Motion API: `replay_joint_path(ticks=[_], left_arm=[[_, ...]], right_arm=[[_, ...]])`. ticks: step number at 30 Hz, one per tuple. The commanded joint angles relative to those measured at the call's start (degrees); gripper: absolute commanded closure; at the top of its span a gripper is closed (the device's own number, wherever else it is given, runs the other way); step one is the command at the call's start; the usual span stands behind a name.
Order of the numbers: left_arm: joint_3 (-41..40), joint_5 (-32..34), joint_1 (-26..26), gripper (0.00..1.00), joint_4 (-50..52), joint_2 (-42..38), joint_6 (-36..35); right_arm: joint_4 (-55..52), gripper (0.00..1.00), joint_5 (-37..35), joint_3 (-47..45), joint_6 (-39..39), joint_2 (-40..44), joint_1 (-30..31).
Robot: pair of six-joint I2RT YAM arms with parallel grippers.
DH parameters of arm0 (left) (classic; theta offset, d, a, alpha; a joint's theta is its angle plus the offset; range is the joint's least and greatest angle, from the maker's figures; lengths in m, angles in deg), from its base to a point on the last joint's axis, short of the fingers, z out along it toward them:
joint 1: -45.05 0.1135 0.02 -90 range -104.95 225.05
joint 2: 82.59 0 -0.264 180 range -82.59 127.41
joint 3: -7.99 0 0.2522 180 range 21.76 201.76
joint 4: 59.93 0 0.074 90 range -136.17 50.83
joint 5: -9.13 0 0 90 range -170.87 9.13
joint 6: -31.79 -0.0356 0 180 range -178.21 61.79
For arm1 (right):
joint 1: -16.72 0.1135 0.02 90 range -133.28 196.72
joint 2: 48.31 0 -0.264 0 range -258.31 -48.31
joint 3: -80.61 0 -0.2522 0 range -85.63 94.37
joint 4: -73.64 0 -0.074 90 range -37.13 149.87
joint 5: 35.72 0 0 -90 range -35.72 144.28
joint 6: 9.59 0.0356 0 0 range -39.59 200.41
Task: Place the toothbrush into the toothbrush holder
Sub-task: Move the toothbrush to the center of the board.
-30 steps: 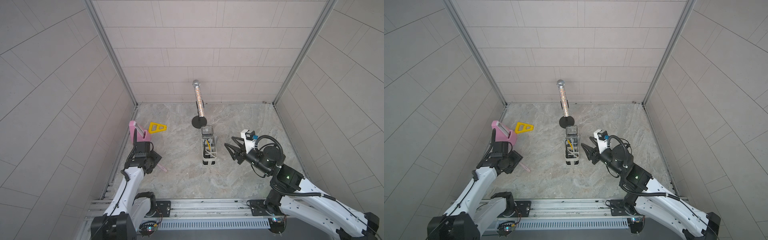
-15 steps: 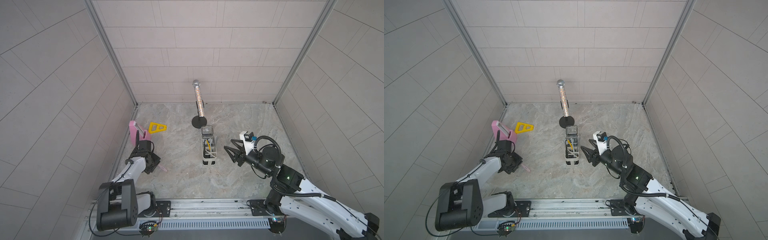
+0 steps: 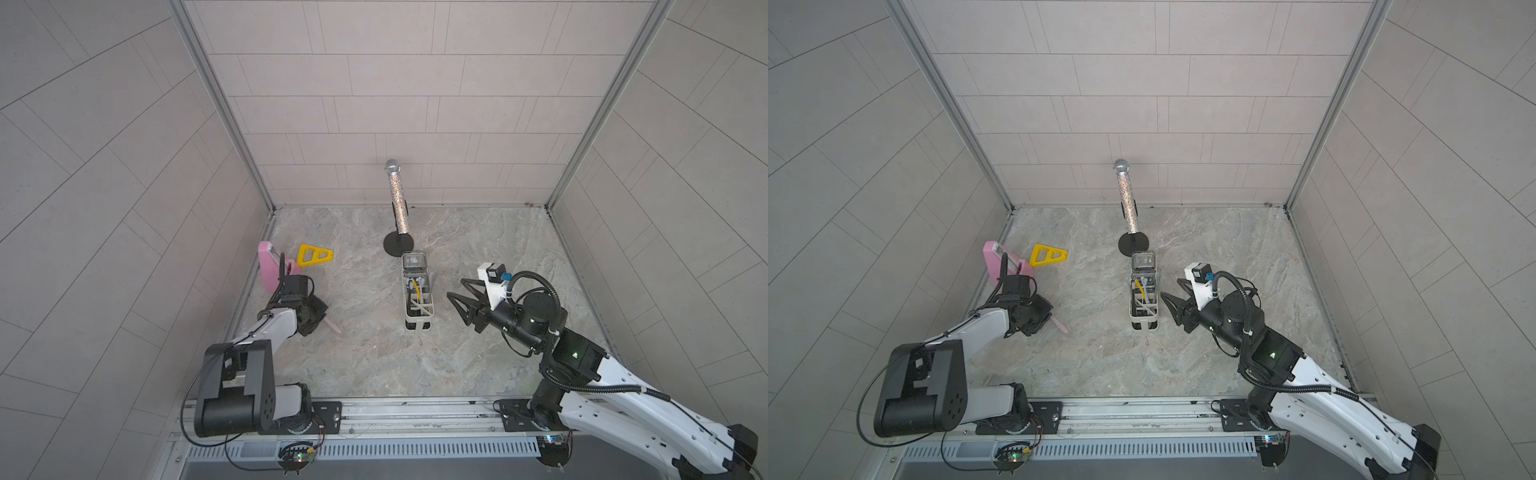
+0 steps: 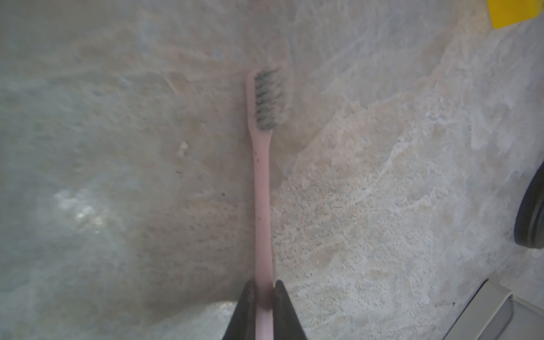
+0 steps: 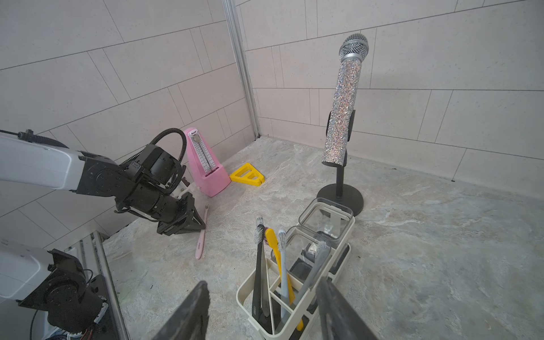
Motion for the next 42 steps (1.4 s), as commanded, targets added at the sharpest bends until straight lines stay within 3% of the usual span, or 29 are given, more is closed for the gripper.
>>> replay_joint_path(ticks=[1,12,20,22,23,27,29,33,42], left_arm=[[-1.88,0.09,-3.55,0.85,3.62,2.74,-0.58],[-0.26,2.60,-16.14,0.85,8.78,6.75,-3.46],[0.93,7.38,-26.84,0.84,16.26,1.24,-3.20],[1.55,8.00,-28.21,0.80,18.95,-0.66,-3.48],[1.88,8.45,-28.52,0.76,20.00,-1.60,-3.79],[4.62,11.24,-28.67,0.41,24.45,-5.92,-6.09],[6.93,13.46,-28.65,0.33,27.13,-6.84,-6.99],[10.87,18.84,-28.10,0.31,30.25,-5.49,-7.07],[16.15,17.92,-25.65,0.30,24.68,5.01,-9.71]], right_arm=[[-0.89,0.39,-0.62,0.63,-1.17,0.11,0.19],[-2.83,0.39,-1.04,1.83,-2.53,-0.50,0.14],[-3.33,0.39,-0.71,2.14,-2.97,-0.42,0.14],[-3.83,0.38,-0.80,2.34,-3.19,-0.33,0.14],[-3.95,0.38,-0.80,2.45,-3.18,-0.24,0.16],[-4.26,0.38,-0.91,2.53,-2.87,-0.08,0.18],[-4.20,0.38,-0.73,2.53,-2.65,-0.05,0.14],[-4.60,0.38,-0.33,2.80,-2.48,0.11,0.13],[-6.08,0.38,-0.31,2.71,-2.12,1.86,0.09]])
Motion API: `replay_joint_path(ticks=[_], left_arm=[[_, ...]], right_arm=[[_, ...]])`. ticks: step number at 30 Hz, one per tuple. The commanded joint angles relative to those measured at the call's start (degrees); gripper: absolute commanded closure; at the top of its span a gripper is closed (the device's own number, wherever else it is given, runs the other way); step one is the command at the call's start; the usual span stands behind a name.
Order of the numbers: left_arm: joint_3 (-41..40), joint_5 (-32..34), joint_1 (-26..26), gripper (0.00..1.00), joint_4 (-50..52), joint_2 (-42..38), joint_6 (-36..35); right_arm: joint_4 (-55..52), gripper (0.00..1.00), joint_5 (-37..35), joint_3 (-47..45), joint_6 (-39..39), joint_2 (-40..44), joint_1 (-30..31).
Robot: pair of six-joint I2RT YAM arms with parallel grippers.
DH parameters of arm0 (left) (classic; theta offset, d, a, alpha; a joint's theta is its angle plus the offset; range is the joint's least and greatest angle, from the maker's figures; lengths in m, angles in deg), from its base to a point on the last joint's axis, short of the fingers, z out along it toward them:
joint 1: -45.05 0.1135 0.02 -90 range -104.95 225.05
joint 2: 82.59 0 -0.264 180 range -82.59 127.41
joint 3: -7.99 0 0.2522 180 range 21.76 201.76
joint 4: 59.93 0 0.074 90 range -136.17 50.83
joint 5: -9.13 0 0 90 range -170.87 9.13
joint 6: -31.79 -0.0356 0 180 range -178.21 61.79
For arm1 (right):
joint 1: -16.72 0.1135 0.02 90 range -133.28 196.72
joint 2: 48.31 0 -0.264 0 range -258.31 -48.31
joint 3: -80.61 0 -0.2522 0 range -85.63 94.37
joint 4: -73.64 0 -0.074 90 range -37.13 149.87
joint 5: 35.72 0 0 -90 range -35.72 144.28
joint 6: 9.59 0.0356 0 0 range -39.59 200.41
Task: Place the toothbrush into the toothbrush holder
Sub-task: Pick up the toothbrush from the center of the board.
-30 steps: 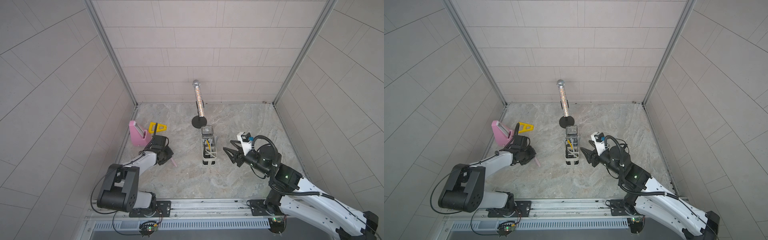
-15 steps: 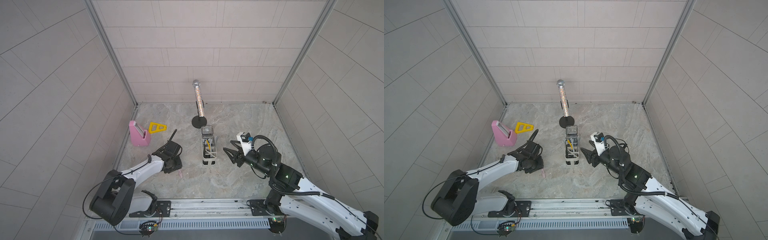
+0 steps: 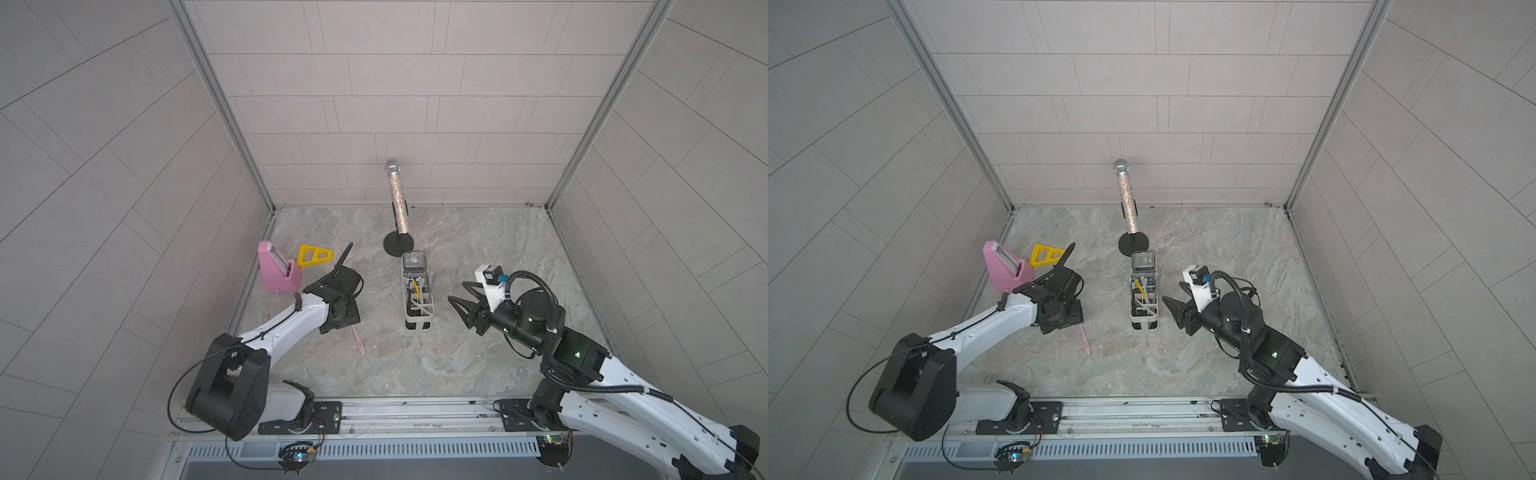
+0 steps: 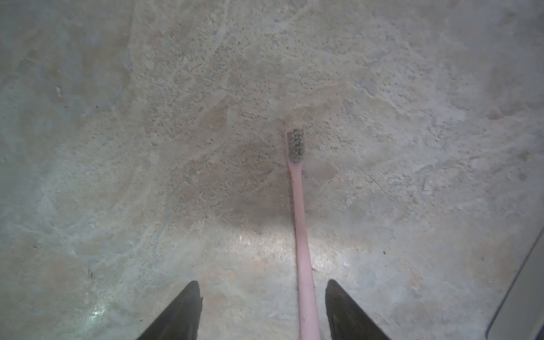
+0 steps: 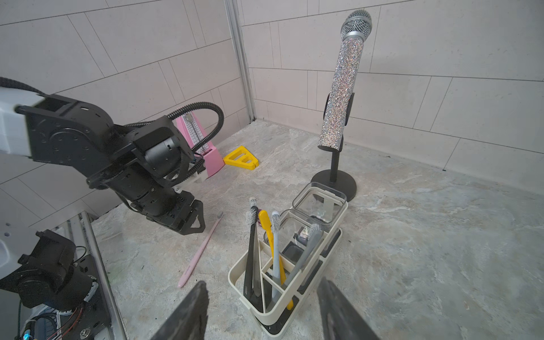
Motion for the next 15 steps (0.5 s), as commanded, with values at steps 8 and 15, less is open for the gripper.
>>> replay_joint_path(ticks=[8,15], left_arm=[[5.54,-0.30,0.21,0.37,-1.62,9.69,-0.13],[5.84,0.87,0.07,0.48,-1.71,12.50,-0.04]], right_arm=[[-0.74,0.38,0.26,1.05,0.31,1.45,0.17],[0.30,0.38,0.17,0.19,0.39,1.48,0.10]])
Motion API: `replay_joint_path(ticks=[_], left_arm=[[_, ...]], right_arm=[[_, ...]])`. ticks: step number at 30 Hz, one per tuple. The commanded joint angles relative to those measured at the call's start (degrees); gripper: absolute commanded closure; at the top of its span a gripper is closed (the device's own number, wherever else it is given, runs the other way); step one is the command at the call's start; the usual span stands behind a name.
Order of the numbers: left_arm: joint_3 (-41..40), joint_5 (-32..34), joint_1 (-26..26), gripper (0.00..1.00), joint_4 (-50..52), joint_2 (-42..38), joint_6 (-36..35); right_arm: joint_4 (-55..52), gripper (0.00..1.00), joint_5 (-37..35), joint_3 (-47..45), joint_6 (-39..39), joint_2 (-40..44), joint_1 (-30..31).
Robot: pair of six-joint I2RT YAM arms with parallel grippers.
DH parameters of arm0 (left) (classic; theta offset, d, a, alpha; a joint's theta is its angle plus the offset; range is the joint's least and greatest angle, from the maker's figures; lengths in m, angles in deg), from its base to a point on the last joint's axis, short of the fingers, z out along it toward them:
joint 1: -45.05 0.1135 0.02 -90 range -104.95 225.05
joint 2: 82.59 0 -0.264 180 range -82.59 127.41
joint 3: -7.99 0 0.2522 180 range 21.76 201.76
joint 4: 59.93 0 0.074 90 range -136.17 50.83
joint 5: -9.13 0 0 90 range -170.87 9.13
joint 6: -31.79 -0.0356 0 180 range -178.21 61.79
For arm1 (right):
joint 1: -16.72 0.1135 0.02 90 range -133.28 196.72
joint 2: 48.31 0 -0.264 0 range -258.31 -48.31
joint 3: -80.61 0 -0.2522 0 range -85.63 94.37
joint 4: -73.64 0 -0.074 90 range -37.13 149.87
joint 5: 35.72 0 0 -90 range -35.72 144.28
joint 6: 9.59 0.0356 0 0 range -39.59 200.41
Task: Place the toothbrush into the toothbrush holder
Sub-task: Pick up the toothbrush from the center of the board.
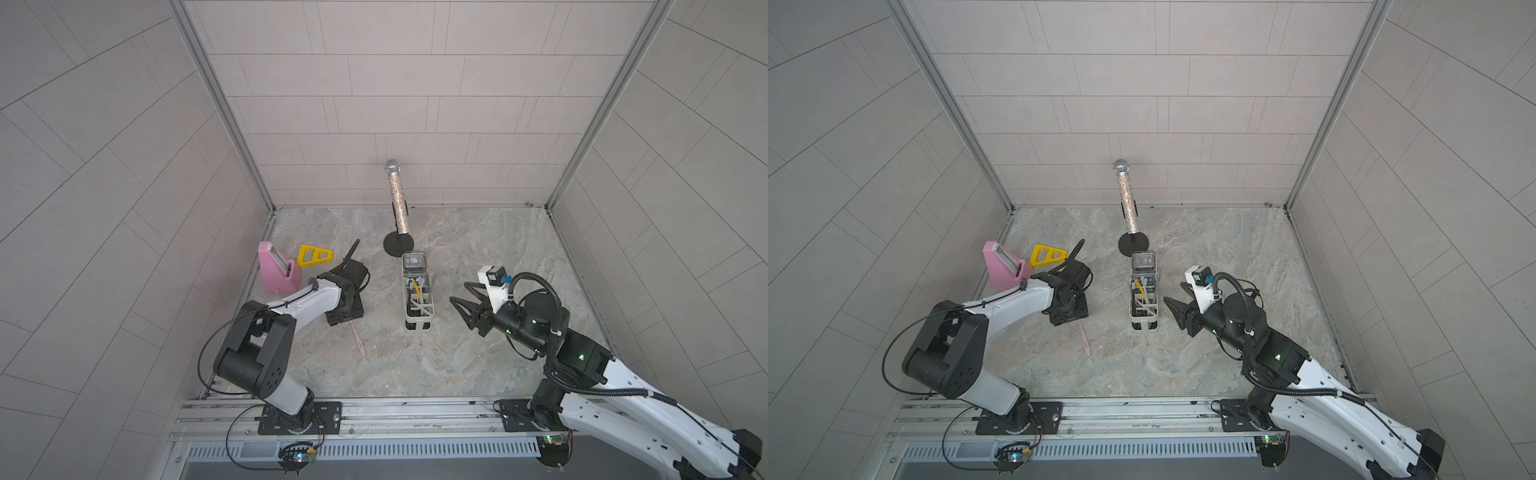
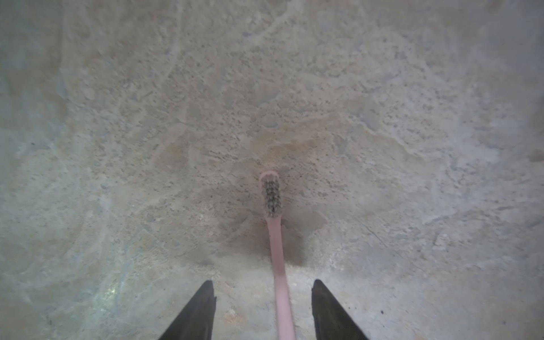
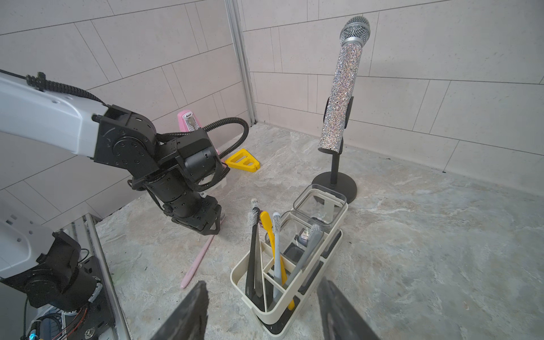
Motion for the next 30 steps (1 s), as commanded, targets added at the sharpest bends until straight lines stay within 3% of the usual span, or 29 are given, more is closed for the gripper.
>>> replay_joint_path(ticks=[1,7,19,30], left_arm=[[0.94,1.47,-0.23,0.50,0.43,2.35,0.13],[0.41,2.79,-0.64,0.64,-1.14,3.93,0.40],[-1.13,-2.57,-1.67,0.92,-7.05,5.70,-2.01],[-1.83,-6.91,-3.63,0.97,-8.28,-2.91,-4.42]], right_arm=[[0.78,0.38,0.09,0.09,0.05,0.52,0.16],[0.55,0.38,-0.01,0.18,-0.12,0.63,0.13],[1.27,0.38,0.26,-0.21,-0.03,-0.34,0.15],[2.09,0.38,1.78,-0.45,2.05,-0.23,0.10]])
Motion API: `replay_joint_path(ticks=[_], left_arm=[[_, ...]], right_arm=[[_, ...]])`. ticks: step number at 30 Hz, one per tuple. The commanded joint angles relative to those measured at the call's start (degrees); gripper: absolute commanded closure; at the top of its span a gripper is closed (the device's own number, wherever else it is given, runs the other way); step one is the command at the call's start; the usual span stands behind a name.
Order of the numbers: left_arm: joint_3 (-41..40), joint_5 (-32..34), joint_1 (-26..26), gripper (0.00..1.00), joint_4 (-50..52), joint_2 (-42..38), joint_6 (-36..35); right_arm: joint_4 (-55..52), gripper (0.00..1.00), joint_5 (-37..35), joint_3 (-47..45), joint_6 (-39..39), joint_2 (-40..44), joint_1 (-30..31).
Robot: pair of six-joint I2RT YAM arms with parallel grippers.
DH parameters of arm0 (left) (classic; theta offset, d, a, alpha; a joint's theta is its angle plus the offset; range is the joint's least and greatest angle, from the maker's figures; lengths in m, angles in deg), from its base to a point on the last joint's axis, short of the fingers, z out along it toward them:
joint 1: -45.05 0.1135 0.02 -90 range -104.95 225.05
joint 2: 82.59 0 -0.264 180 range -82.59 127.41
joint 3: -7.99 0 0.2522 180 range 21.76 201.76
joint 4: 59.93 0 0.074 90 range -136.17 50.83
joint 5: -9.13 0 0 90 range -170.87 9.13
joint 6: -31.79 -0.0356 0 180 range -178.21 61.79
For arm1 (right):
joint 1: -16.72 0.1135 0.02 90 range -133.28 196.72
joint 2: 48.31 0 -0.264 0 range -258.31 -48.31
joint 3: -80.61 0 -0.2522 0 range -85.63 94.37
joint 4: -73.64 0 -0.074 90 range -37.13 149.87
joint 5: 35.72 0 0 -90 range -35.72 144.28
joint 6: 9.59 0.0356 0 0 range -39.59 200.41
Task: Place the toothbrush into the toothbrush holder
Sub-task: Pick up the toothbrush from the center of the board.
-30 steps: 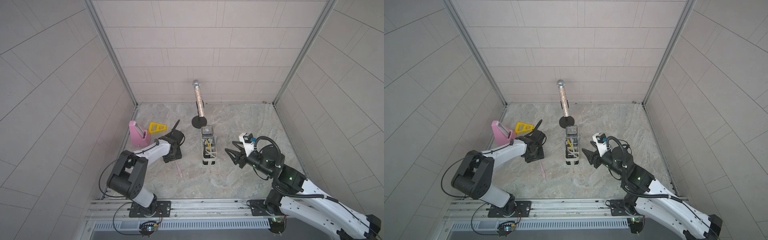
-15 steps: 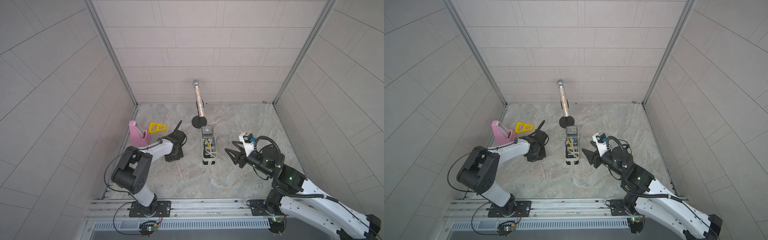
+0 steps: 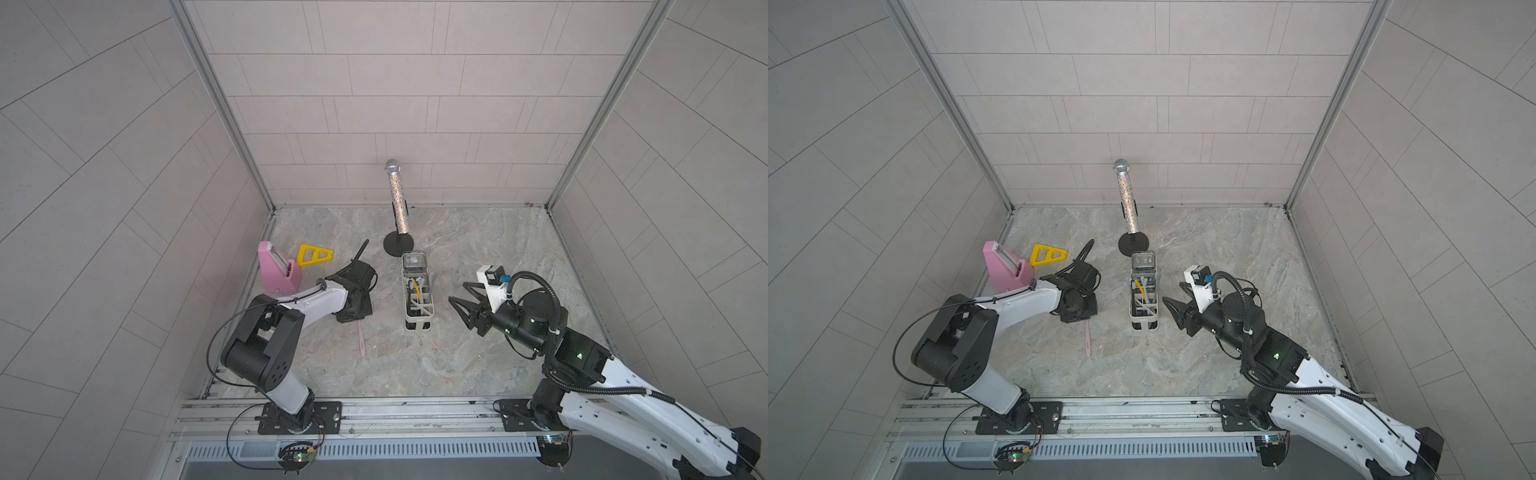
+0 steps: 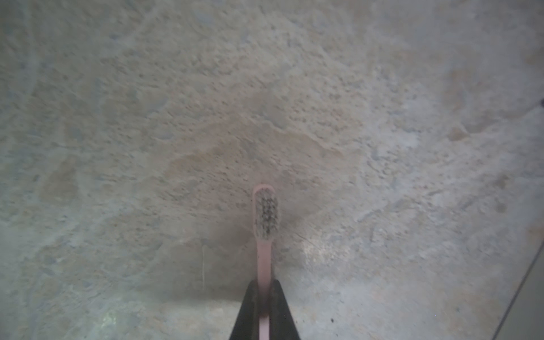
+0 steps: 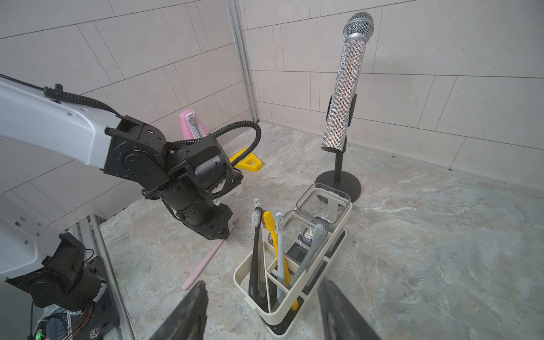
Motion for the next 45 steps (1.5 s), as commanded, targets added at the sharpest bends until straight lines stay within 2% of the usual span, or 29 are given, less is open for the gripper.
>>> replay_joint_path(ticks=[1,8,13,15,19,25,34,45], left_arm=[[-0.69,-2.78,-0.35,0.97,-0.57,-5.11,-1.42],[-0.17,-5.42,-0.35,0.97,0.78,-14.20,-2.60],[-0.17,-6.23,-0.37,0.97,2.28,-21.00,-3.10],[0.05,-6.43,-0.35,0.97,2.91,-23.88,-3.18],[0.56,-6.87,-0.44,0.98,3.21,-28.18,-3.20],[2.26,-8.18,-0.95,0.98,2.62,-31.12,-2.90],[4.67,-8.44,-4.16,0.98,2.12,-35.75,-1.51],[5.85,-7.23,-7.92,0.98,2.60,-40.16,-0.09]], right_arm=[[1.91,0.38,1.40,-0.65,1.70,0.30,0.11],[6.12,0.38,4.93,-4.10,6.60,1.09,0.17],[12.29,0.38,10.50,-6.31,11.86,0.34,1.21],[13.73,0.39,10.47,-6.34,12.59,-0.98,3.36],[15.12,0.39,6.14,-5.48,10.80,-3.35,9.63],[18.21,0.38,7.37,-2.31,10.55,-11.50,13.73],[18.98,0.38,14.53,4.21,12.29,-24.08,13.97],[14.91,0.37,16.37,12.16,12.95,-35.37,13.96]])
